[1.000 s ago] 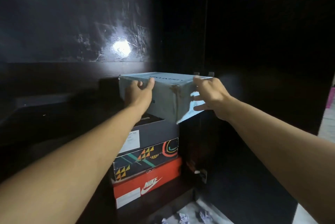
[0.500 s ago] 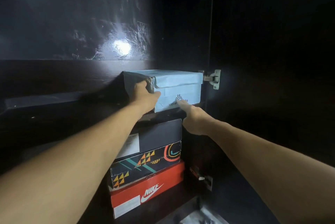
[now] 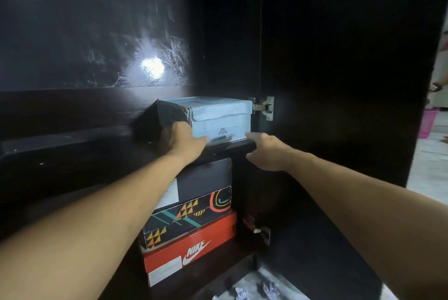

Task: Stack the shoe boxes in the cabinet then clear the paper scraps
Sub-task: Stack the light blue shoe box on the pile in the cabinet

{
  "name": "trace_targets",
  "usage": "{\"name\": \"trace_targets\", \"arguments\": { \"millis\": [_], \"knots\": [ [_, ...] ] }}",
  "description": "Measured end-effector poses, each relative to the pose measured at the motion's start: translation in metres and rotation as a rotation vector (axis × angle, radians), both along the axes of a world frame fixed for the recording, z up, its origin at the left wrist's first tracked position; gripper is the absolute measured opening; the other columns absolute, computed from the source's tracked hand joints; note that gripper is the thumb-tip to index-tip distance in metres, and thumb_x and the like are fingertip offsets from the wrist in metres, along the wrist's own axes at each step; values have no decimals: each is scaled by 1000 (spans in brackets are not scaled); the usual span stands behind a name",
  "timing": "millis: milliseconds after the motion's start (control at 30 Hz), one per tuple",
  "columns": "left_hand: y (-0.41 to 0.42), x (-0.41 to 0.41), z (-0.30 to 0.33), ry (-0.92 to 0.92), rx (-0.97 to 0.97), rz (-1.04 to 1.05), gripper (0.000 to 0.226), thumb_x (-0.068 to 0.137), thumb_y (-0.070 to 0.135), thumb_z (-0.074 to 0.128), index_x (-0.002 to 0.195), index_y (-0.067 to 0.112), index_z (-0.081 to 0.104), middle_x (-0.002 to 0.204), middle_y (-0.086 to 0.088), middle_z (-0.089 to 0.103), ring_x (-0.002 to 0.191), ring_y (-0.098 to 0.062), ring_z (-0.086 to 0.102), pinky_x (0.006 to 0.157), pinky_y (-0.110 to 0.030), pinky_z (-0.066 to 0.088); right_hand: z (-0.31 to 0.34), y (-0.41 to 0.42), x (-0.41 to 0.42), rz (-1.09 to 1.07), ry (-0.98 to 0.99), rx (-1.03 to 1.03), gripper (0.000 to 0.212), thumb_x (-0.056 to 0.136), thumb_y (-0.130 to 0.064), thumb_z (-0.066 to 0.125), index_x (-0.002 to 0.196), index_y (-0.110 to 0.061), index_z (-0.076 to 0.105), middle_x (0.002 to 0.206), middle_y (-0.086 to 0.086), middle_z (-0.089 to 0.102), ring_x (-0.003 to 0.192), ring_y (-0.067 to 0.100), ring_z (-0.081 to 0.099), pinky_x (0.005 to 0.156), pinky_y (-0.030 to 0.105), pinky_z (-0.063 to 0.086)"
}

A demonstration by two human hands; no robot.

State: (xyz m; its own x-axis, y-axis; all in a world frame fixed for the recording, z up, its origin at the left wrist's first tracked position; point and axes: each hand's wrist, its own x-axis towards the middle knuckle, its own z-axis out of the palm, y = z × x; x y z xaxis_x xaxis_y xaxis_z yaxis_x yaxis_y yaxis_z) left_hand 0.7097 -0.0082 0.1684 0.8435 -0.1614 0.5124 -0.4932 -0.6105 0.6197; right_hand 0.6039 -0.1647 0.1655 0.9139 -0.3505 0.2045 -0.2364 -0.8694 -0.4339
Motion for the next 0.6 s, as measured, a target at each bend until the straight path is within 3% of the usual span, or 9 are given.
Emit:
{"name": "trace_targets", "arguments": {
  "millis": [67,167,233,333,500,600],
  "knots": [
    [-1,-27,7,21,19,-47,36,76,36,77,97,8,68,106,-7,68,97,-28,61,72,-27,48,12,-5,-33,-35,-7,-5,47,95,-15,55,141,-14,47,140,9,53,122,26,54,96,34,46],
    [-7,-82,18,130,110,-230,42,81,33,75,105,1,65,107,-7,64,93,-23,58,66,-24,43,28,-13,-92,-86,-8,11,57,93,-25,63,145,-13,44,143,7,52,130,24,50,105,33,42],
    [-16,-115,18,178,242,-373,46,78,40,76,104,3,69,104,-10,67,98,-26,61,75,-29,45,34,-21,-135,-134,-6,40,57,90,-29,68,142,-14,50,133,5,60,116,24,60,97,36,52],
    [-35,-168,13,260,443,-575,60,73,48,78,118,11,64,111,-2,62,104,-21,57,84,-29,44,39,-28,-204,-214,41,104,49,88,-27,70,133,-13,58,97,4,67,80,19,66,67,33,59],
    [-83,-272,-14,307,595,-848,68,68,47,82,121,9,64,119,-7,66,108,-23,62,95,-35,48,28,-44,-332,-351,154,132,28,88,-24,69,113,-12,65,89,0,68,94,27,70,80,45,60],
    [-110,-337,-29,297,694,-987,72,70,52,79,123,5,62,124,-12,63,110,-28,61,96,-38,47,12,-56,-407,-456,192,188,42,86,-24,72,125,-9,62,89,0,69,90,20,70,78,45,61]
  ]
}}
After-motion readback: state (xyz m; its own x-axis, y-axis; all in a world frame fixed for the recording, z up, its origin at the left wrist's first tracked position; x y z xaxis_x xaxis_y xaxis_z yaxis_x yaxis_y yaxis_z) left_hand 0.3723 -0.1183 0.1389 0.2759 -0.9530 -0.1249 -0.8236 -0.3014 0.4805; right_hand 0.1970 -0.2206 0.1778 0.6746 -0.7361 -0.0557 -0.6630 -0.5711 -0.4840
